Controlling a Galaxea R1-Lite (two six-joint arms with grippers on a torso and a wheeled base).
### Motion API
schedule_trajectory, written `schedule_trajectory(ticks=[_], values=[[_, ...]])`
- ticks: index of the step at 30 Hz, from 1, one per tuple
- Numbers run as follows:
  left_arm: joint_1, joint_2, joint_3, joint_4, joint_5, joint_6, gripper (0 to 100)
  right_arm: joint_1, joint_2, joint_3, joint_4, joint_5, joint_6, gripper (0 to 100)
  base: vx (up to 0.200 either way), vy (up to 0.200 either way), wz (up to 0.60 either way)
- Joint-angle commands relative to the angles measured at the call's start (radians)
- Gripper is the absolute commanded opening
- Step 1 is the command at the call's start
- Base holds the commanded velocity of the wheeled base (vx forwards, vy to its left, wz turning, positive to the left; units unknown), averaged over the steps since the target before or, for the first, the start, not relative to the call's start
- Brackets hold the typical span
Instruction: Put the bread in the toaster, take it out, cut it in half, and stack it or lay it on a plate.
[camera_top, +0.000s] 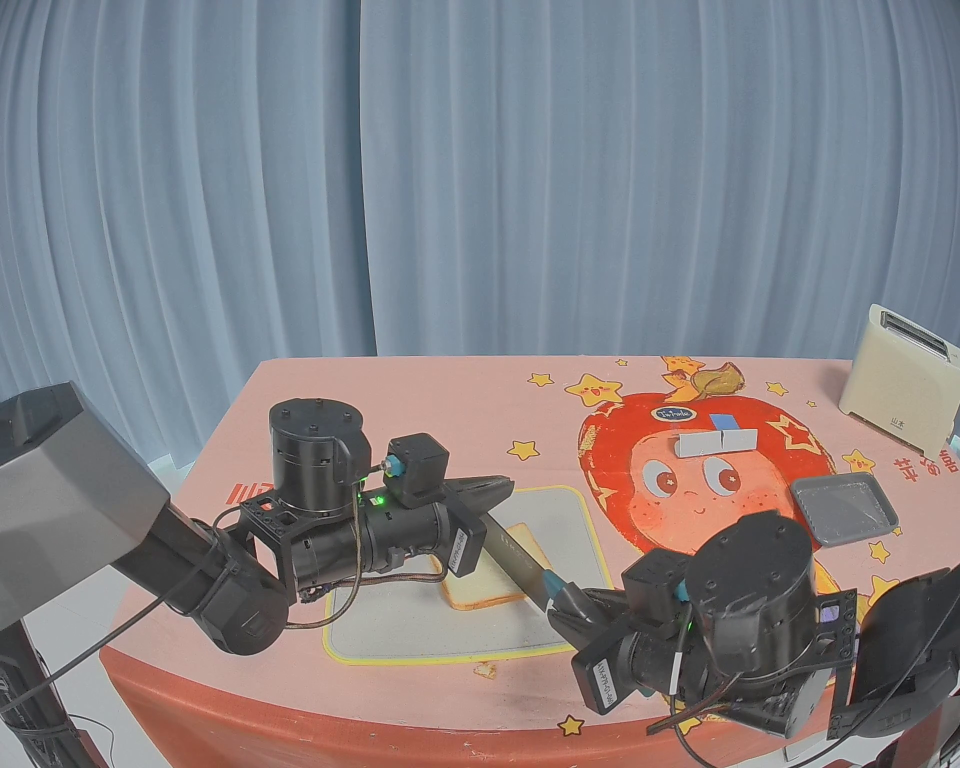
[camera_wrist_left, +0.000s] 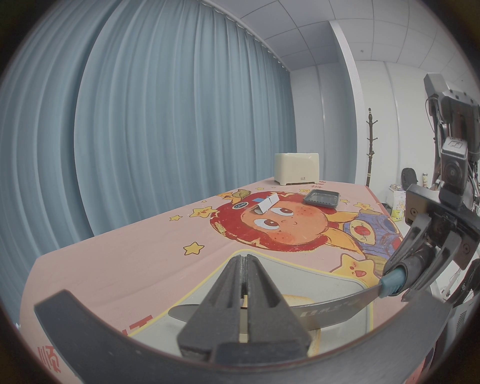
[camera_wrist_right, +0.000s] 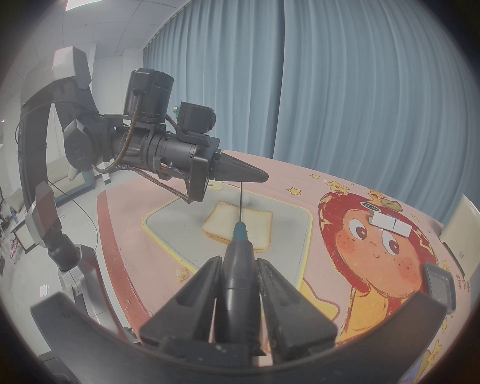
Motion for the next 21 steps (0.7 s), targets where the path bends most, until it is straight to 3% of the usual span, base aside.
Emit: schedule_trajectory(ticks=[1,5,16,19,21], values=[[-0.03,0.0,0.002,-0.003,0.016,-0.004,0,-0.003,-0.014,0.0,0.0,-0.002,0.0,0,0.0,0.0,0.0],[-0.038,-0.005,0.019,-0.009,0.019,0.001,0,-0.005,-0.017,0.0,0.0,-0.003,0.0,0,0.0,0.0,0.0],[-0.039,-0.026,0.069,-0.158,0.07,-0.005,0,0.0,-0.016,0.006,-0.002,-0.003,0.002,0,0.0,0.0,0.0],[-0.038,-0.029,0.089,-0.187,0.088,-0.019,0,0.003,-0.019,0.008,-0.002,-0.003,0.003,0,0.0,0.0,0.0],[-0.035,-0.029,0.126,-0.278,0.099,-0.043,0,0.006,-0.026,0.006,-0.002,-0.005,0.003,0,0.0,0.0,0.0]])
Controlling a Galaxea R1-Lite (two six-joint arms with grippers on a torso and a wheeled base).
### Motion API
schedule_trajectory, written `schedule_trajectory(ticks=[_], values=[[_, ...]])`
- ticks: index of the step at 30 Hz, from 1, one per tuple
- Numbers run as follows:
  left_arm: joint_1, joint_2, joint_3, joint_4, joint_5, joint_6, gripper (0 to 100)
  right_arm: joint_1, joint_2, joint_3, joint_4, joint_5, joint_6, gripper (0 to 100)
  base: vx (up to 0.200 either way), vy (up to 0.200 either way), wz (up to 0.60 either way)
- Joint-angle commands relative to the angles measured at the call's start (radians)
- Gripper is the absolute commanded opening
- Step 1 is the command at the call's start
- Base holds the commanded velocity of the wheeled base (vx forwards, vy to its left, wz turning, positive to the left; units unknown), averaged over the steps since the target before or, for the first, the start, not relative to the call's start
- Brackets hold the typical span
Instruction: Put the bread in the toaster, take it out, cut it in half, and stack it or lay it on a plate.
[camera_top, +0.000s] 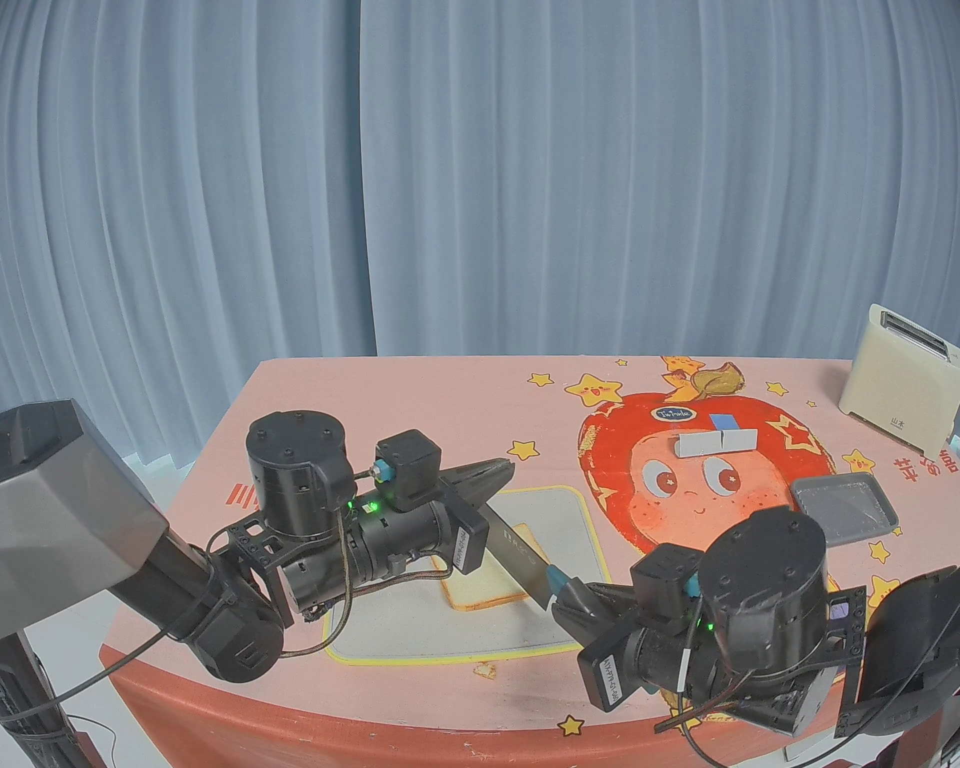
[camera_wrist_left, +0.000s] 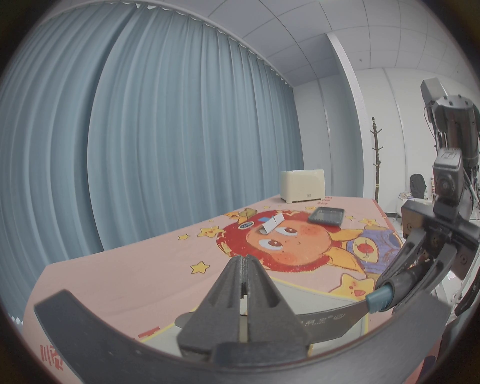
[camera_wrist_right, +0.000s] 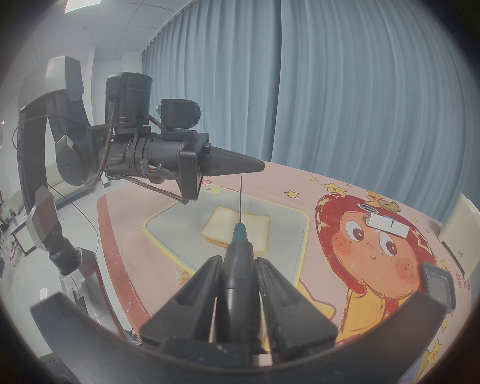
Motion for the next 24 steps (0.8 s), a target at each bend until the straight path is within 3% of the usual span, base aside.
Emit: schedule_trajectory(ticks=[1,24], values=[[0.005,-0.012,0.052,-0.115,0.01,-0.028,0,0.005,-0.013,0.0,0.001,-0.001,0.0,0,0.0,0.0,0.0],[0.028,0.06,0.056,-0.197,-0.022,-0.028,0,0.019,-0.003,0.017,0.001,0.001,0.0,0,0.0,0.0,0.0]])
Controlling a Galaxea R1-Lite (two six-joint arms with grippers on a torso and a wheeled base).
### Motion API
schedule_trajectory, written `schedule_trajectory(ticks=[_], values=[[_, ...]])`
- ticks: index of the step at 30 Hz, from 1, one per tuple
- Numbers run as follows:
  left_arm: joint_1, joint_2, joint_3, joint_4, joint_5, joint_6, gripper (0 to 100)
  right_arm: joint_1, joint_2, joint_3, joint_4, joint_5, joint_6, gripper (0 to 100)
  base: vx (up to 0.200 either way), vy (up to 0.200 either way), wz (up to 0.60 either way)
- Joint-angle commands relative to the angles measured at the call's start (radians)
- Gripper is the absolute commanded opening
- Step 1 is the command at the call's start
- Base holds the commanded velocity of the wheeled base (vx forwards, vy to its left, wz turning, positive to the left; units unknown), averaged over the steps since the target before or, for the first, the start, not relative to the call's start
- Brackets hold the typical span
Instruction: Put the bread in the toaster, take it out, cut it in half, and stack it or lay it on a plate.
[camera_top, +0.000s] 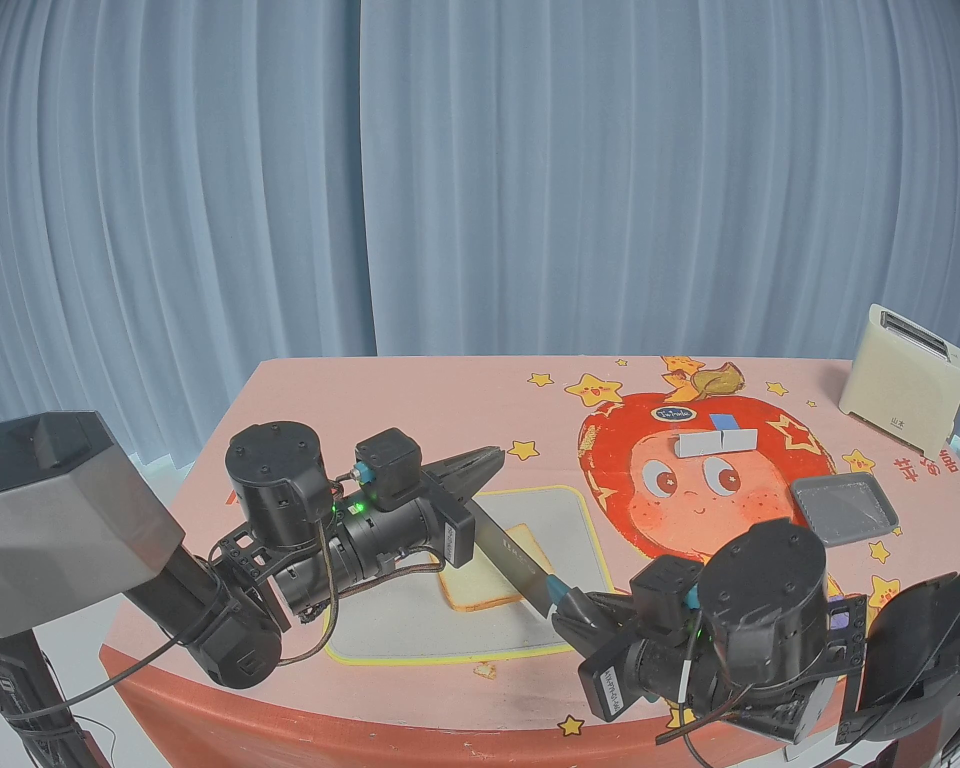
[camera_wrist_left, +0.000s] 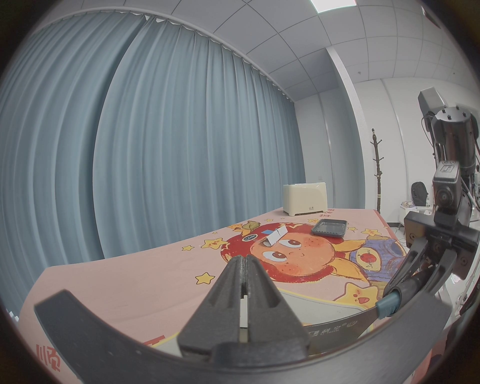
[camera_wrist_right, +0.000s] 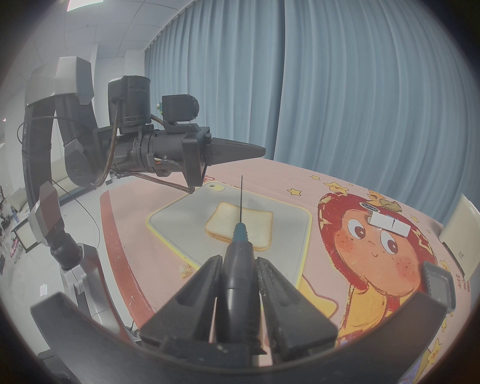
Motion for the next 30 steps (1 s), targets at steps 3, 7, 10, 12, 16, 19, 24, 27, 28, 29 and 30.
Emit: schedule_trajectory(ticks=[3,7,10,12,16,19,24,27,28,29,30], values=[[0.0,0.029,0.005,-0.008,-0.014,0.002,0,0.002,0.002,0.002,0.001,0.001,0.001,0,0.0,0.0,0.0],[0.001,0.03,0.021,-0.008,-0.017,0.003,0,0.002,0.005,0.002,0.001,0.001,0.001,0,0.0,0.0,0.0],[0.001,0.029,0.054,-0.008,-0.071,0.0,0,0.002,0.007,0.001,0.0,0.001,0.001,0,0.0,0.0,0.0],[0.003,0.03,0.063,-0.008,-0.083,0.002,0,0.002,0.008,0.001,0.0,-0.001,0.001,0,0.0,0.0,0.0],[0.003,0.032,0.065,-0.008,-0.082,0.003,0,0.002,0.008,0.001,0.0,-0.001,0.001,0,0.0,0.0,0.0],[0.004,0.032,0.062,-0.008,-0.082,0.003,0,0.002,0.007,0.001,0.0,-0.001,0.001,0,0.0,0.0,0.0],[0.004,0.032,0.068,-0.006,-0.08,0.002,0,0.002,0.007,0.001,0.0,-0.001,0.001,0,0.0,0.0,0.0],[0.004,0.03,0.073,-0.006,-0.08,-0.001,0,0.002,0.013,0.008,0.001,0.001,0.001,0,0.0,0.0,0.0],[0.004,0.029,0.067,-0.006,-0.08,-0.001,0,0.002,0.014,0.012,0.001,-0.001,0.0,0,0.0,0.0,0.0],[0.003,0.029,0.063,-0.006,-0.08,-0.001,0,0.002,0.016,0.013,0.003,0.001,0.0,0,0.0,0.0,0.0],[0.003,0.027,0.062,-0.008,-0.08,-0.003,0,0.002,0.02,0.013,0.001,0.001,0.0,0,0.0,0.0,0.0]])
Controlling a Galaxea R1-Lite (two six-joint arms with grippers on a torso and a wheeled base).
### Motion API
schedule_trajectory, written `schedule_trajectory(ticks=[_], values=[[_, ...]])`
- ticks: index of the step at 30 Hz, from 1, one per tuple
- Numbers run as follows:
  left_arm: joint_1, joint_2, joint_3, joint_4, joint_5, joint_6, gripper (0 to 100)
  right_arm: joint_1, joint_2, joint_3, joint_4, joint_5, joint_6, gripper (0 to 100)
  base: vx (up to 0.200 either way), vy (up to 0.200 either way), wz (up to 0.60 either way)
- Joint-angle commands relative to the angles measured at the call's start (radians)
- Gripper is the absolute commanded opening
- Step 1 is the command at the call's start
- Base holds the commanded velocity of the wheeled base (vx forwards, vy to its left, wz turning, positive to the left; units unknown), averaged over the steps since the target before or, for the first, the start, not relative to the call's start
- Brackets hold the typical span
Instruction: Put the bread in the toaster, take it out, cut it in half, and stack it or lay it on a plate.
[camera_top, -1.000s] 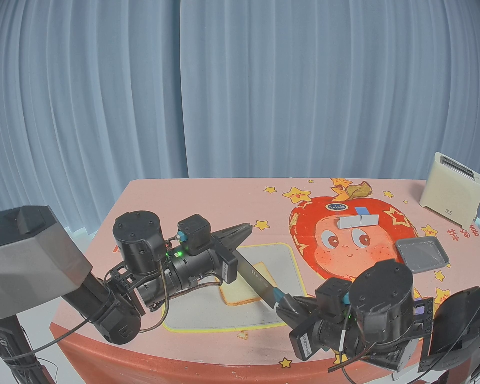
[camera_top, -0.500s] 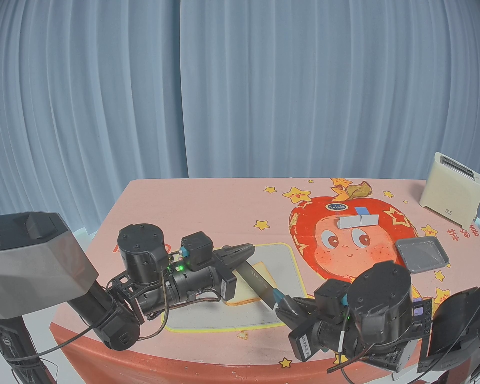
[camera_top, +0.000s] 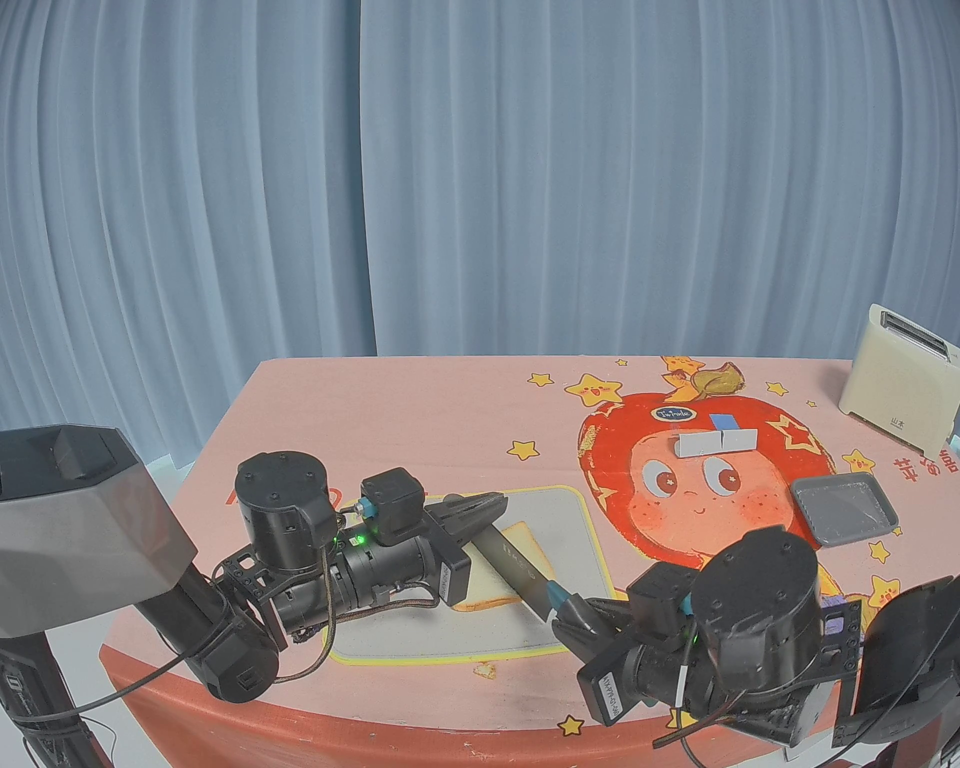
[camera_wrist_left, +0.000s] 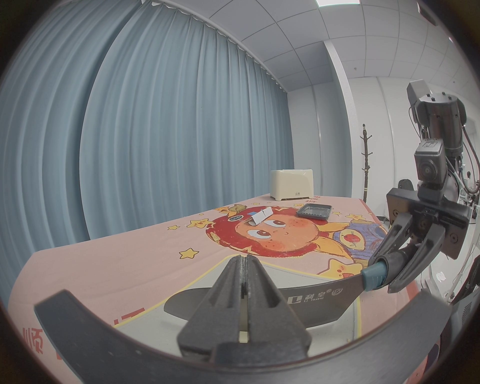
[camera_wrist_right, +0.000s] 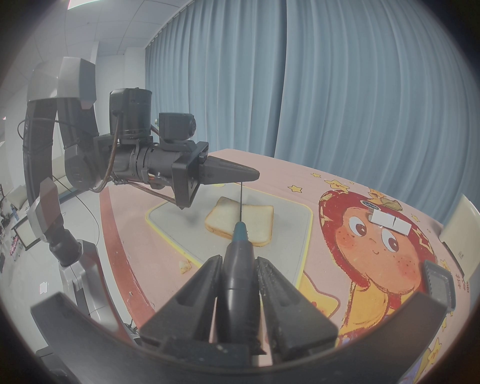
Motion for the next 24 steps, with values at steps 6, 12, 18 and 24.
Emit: schedule_trajectory(ticks=[6,12,18,24], values=[[0.002,-0.002,0.004,0.001,0.0,0.0,0,0.006,0.007,0.004,-0.001,-0.001,0.0,0,0.0,0.0,0.0],[0.005,0.0,0.005,0.001,-0.001,0.0,0,0.006,0.005,0.004,-0.023,-0.001,0.0,0,0.0,0.0,0.0],[0.006,-0.011,-0.007,0.001,-0.003,-0.002,0,0.006,0.016,0.01,-0.027,-0.001,-0.002,0,0.0,0.0,0.0],[0.003,0.0,0.004,-0.001,-0.001,-0.002,0,0.006,0.002,0.001,-0.031,-0.001,0.0,0,0.0,0.0,0.0]])
